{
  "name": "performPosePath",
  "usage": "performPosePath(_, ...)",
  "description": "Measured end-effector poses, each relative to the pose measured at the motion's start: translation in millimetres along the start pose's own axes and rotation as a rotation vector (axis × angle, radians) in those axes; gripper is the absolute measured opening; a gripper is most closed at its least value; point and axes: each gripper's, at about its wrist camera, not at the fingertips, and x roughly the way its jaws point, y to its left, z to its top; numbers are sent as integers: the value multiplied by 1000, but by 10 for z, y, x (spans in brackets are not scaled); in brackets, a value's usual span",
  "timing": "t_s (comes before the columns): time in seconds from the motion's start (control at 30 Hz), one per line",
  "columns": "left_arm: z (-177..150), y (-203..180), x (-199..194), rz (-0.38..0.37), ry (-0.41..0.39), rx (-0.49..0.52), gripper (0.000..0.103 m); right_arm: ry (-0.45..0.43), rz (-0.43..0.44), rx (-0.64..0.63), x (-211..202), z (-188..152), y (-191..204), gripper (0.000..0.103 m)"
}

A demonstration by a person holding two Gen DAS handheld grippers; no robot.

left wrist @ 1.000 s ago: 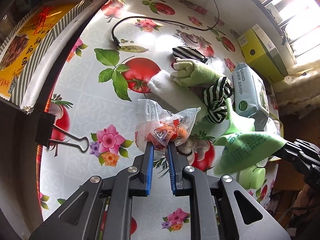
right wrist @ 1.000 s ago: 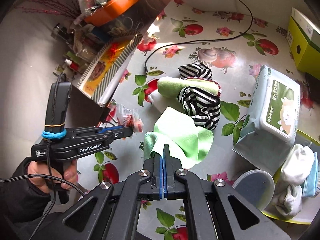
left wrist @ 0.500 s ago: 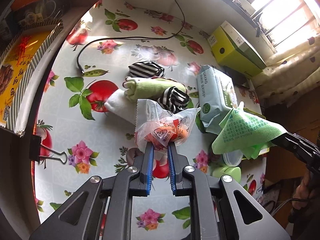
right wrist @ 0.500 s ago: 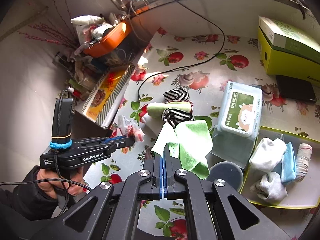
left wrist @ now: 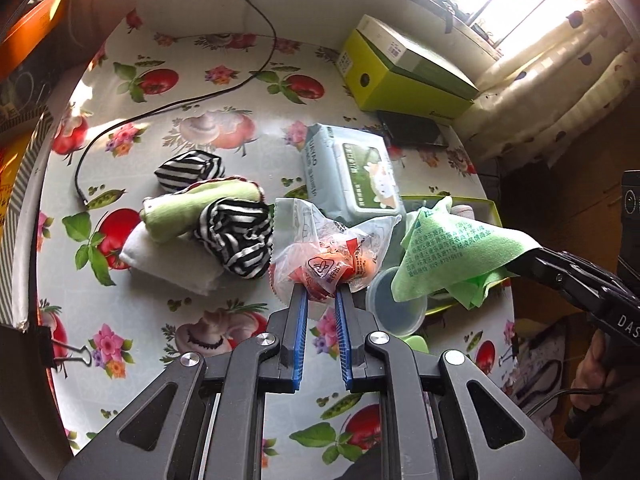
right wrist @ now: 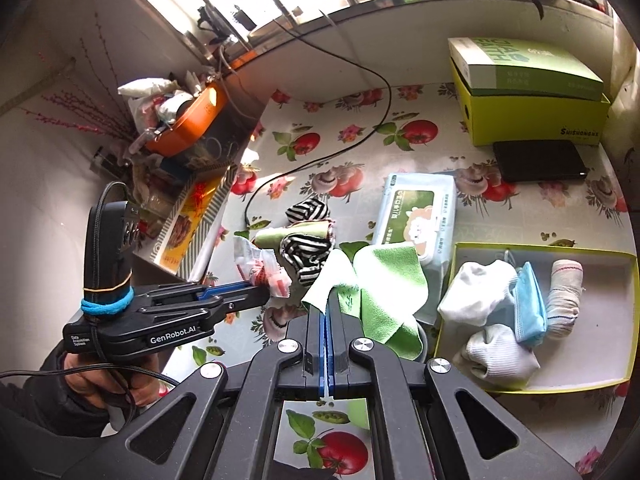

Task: Organize soft objects
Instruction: 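Carry the plastic bag and green cloth over the yellow-rimmed tray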

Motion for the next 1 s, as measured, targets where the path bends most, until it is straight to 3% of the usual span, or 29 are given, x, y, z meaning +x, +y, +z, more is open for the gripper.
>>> performPosePath(0.53, 264, -835, 293, -34, 49, 196, 14, -100, -91, 154, -500, -162, -790, 1)
performPosePath(1.0, 310, -1385, 584, -62, 110, 316, 15, -171, -182, 300, -856, -369, -1464, 1)
